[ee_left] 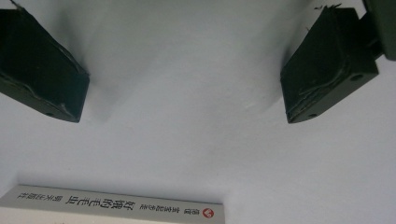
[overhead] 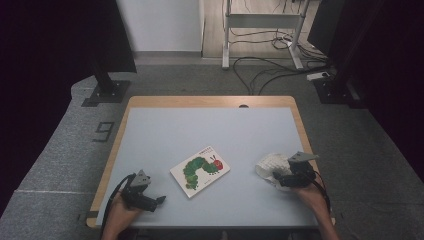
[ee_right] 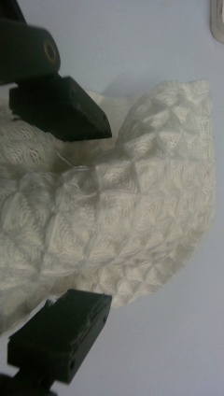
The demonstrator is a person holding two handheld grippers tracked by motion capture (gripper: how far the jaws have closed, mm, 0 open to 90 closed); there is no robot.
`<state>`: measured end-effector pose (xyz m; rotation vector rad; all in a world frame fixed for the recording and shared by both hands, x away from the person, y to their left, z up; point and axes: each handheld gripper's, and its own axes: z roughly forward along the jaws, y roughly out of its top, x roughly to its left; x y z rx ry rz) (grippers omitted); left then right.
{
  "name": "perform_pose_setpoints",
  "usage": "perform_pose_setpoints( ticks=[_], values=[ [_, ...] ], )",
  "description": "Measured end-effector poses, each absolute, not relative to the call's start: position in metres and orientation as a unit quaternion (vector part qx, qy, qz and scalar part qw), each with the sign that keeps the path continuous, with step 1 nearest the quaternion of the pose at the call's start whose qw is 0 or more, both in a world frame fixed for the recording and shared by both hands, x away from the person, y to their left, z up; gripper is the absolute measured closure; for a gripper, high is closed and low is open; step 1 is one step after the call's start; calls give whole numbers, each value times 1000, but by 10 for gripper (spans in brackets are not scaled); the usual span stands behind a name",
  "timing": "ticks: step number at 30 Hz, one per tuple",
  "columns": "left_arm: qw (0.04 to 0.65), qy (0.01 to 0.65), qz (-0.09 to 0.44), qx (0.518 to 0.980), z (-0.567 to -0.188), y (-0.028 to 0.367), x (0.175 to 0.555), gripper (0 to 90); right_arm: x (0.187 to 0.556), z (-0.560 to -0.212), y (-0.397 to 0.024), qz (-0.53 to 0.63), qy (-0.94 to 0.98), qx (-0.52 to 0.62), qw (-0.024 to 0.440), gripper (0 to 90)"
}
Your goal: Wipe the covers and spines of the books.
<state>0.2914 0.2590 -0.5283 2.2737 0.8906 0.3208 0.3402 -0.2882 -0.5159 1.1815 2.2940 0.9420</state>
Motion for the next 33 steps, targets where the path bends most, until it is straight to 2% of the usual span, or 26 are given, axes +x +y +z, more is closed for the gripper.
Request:
perform_pose_setpoints(
  ticks=[3, 6, 20, 33],
  values=[
    [333, 341, 123, 871, -528, 259, 291, 8, 340, -513, -288, 338, 820, 419, 195, 105],
    [333, 341, 123, 871, -528, 259, 291, 8, 339, -509, -288, 334, 821, 417, 200, 0],
    [332, 343, 124, 870, -528, 258, 291, 5, 339, -493, -283, 351, 819, 406, 205, 0],
    [331, 333, 121, 874, -528, 240, 296, 0, 349, -483, -247, 357, 835, 370, 192, 0]
  ],
)
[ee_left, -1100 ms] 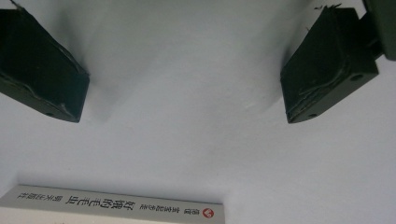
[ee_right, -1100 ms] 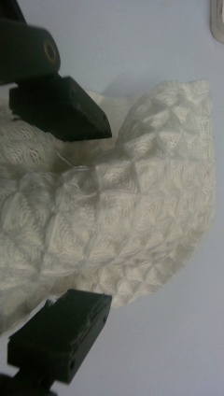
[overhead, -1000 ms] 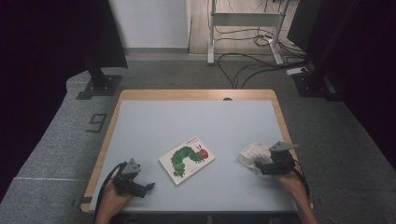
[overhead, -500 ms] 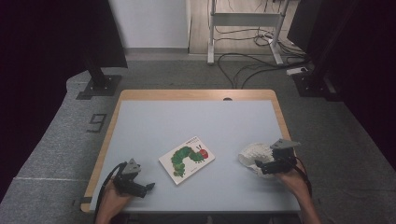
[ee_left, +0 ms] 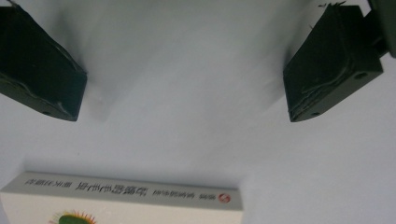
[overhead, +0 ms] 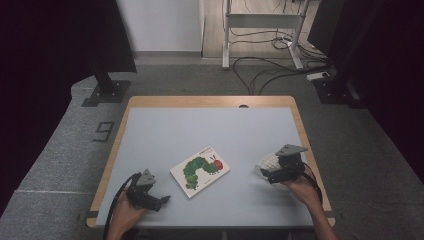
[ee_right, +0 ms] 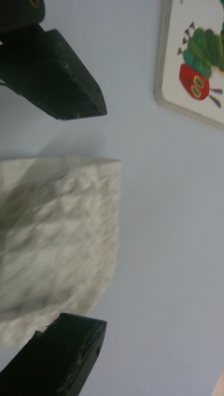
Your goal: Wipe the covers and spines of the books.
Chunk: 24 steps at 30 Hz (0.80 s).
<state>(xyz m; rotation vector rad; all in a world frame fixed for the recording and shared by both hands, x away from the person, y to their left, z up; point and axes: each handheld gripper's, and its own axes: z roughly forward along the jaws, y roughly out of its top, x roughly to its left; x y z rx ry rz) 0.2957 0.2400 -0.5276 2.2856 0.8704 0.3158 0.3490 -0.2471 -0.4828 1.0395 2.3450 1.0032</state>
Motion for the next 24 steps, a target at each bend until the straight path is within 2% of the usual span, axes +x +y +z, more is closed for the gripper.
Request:
perform_pose_setpoints(
  ticks=[13, 24],
  values=[
    [333, 313, 115, 882, -528, 216, 303, 0, 360, -478, -198, 369, 852, 330, 166, 17],
    [333, 292, 108, 890, -528, 196, 307, 0, 371, -490, -155, 364, 871, 300, 137, 25]
  ],
)
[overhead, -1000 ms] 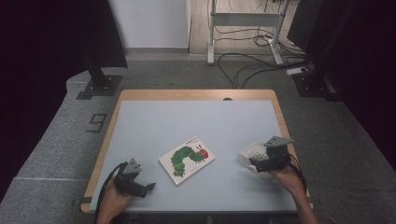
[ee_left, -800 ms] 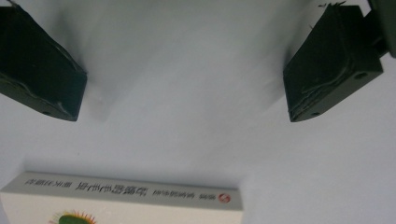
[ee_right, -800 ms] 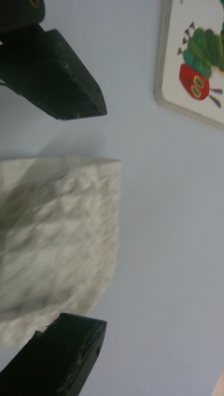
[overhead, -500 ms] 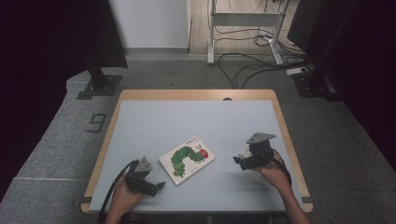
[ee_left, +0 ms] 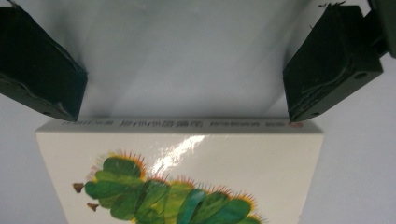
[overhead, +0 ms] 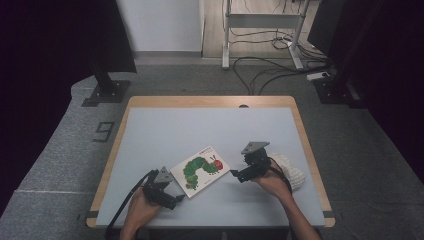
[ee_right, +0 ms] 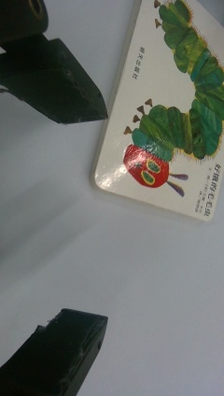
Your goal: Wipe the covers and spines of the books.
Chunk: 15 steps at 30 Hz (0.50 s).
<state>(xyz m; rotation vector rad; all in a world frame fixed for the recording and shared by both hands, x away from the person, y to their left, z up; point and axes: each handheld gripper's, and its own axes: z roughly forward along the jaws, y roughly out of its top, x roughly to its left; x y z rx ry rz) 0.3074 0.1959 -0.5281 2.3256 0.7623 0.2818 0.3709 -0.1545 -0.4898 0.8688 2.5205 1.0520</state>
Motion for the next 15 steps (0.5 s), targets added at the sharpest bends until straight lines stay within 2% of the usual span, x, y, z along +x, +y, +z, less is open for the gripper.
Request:
perform_pose_setpoints(
  ticks=[15],
  values=[
    [334, 298, 107, 888, -529, 193, 307, 0, 391, -508, -118, 364, 880, 289, 99, 27]
  ],
)
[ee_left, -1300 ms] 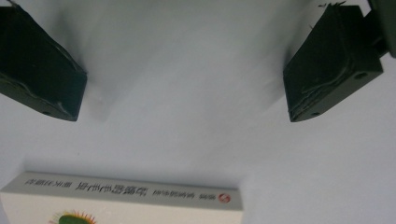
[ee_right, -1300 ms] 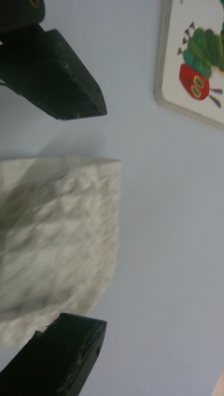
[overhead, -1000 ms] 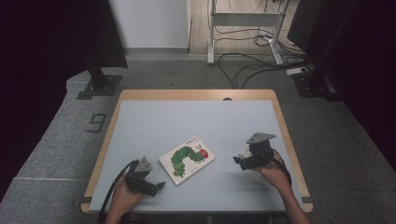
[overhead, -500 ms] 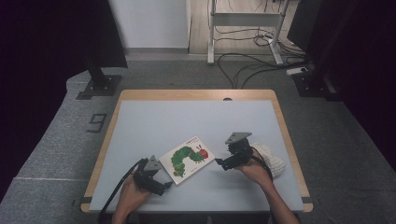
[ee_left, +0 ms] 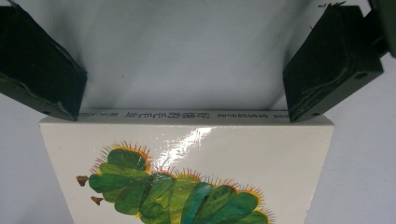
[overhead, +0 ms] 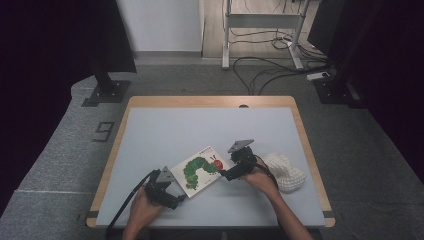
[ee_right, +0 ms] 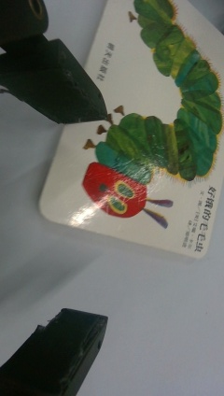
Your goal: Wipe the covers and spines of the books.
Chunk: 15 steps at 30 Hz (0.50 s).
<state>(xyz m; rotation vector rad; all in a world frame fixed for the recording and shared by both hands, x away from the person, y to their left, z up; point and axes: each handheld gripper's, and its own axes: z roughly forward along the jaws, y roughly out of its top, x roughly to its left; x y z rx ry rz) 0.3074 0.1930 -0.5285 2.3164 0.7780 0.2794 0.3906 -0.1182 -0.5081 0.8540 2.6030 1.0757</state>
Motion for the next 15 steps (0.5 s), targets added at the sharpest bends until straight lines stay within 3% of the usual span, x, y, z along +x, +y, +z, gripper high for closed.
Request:
perform_pose_setpoints(
  ticks=[15],
  values=[
    [334, 305, 110, 885, -529, 192, 307, 0, 408, -525, -89, 377, 876, 295, 55, 0]
  ],
)
